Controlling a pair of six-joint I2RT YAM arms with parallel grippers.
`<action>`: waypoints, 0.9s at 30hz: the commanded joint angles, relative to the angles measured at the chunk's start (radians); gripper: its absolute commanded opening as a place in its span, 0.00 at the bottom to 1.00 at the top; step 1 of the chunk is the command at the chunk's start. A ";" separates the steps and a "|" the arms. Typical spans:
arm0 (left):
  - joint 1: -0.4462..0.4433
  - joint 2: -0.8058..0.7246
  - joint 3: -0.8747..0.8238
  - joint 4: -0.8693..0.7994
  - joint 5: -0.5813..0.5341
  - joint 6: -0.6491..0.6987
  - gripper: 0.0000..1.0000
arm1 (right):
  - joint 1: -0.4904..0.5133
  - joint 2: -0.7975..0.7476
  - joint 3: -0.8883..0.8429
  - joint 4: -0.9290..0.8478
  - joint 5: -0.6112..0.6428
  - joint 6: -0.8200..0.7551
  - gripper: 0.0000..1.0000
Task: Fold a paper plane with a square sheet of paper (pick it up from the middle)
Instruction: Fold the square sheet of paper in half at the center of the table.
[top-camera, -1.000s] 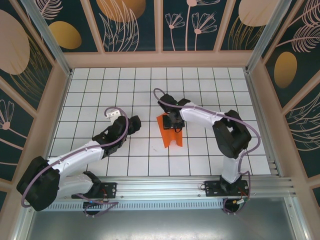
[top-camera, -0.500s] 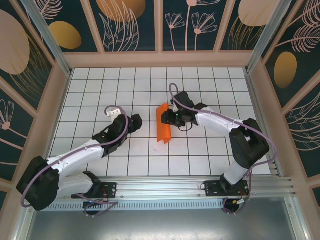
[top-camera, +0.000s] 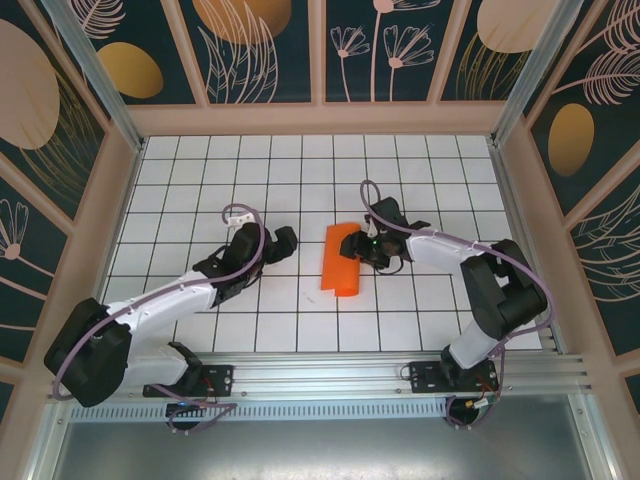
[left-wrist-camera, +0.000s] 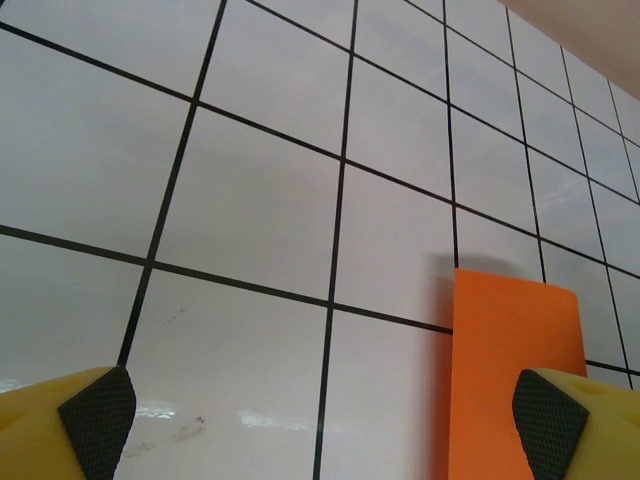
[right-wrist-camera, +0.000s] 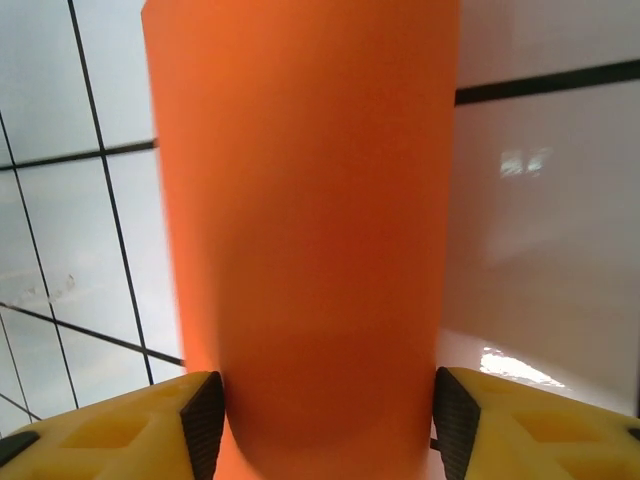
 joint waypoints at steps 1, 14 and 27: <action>0.006 0.032 0.039 0.033 0.067 0.028 0.99 | -0.009 -0.049 -0.009 -0.031 0.035 -0.031 0.64; 0.007 0.089 0.061 0.068 0.179 0.029 0.99 | -0.015 -0.043 0.004 -0.158 0.166 -0.107 0.65; 0.006 0.143 0.074 0.128 0.280 0.017 0.99 | -0.015 0.003 0.006 -0.154 0.200 -0.113 0.63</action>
